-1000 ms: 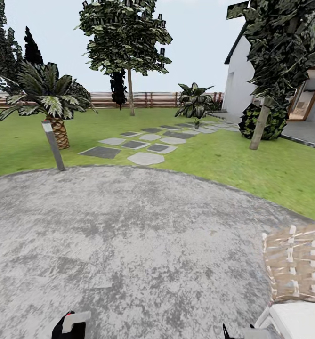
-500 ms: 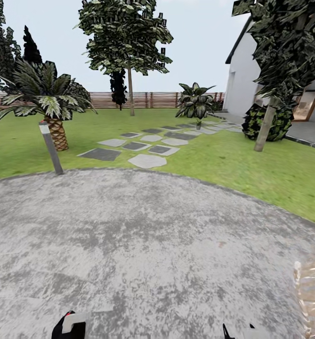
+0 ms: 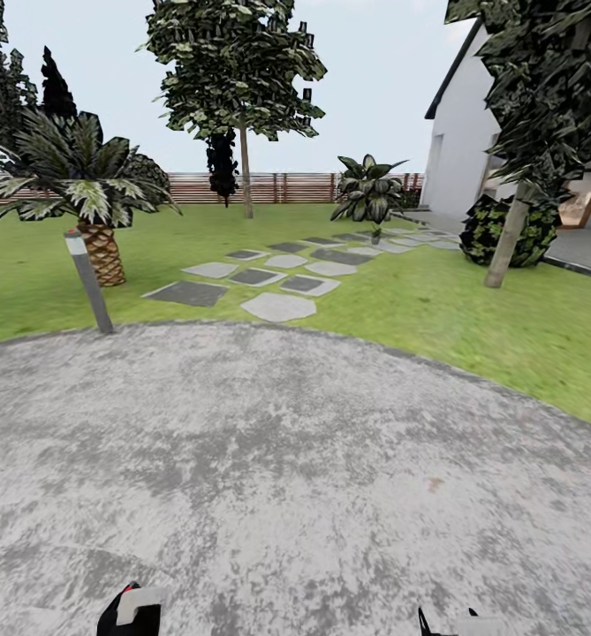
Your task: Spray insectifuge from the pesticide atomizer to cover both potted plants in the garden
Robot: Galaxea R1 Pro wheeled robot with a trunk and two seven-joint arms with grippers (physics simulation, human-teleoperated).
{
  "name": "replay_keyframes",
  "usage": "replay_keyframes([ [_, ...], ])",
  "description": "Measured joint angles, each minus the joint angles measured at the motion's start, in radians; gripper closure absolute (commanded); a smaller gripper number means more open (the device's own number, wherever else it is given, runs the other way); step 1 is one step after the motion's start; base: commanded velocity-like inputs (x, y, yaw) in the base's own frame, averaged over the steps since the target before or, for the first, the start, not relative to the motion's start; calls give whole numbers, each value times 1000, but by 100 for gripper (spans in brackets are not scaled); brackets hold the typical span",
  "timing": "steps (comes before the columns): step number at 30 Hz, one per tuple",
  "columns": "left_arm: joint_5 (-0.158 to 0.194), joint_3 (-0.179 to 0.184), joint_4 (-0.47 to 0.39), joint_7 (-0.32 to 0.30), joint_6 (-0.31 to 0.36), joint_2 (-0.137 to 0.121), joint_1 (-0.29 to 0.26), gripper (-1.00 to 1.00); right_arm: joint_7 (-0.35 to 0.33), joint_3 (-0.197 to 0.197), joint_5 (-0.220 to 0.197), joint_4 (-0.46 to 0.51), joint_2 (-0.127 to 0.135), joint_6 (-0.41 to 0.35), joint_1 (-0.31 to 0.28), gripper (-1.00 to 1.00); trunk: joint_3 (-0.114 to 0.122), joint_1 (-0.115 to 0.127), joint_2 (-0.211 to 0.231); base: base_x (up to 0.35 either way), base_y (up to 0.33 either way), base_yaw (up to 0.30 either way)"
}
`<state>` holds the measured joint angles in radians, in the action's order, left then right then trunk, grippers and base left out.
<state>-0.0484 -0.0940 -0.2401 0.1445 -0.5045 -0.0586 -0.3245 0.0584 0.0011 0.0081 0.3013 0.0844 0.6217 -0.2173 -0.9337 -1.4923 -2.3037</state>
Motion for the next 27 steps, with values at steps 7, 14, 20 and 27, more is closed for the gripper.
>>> replay_keyframes([
  [7, 0, 0, 0, -1, 0, 0, 0, 100, 0, 0, 0, 0, 0, 0, 0, -100, 0, 0, 0, 335, 2, 0],
  [14, 0, 0, 0, -1, 0, 0, 0, 100, 0, 0, 0, 0, 0, 0, 0, -100, 0, 0, 0, 336, 0, 0],
  [20, 0, 0, 0, 0, 0, 0, 0, 100, 0, 0, 0, 0, 0, 0, 0, -100, 0, 0, 0, 336, 0, 0],
  [27, 0, 0, 0, -1, 0, 0, 0, 100, 0, 0, 0, 0, 0, 0, 0, -100, 0, 0, 0, 335, 0, 0],
])
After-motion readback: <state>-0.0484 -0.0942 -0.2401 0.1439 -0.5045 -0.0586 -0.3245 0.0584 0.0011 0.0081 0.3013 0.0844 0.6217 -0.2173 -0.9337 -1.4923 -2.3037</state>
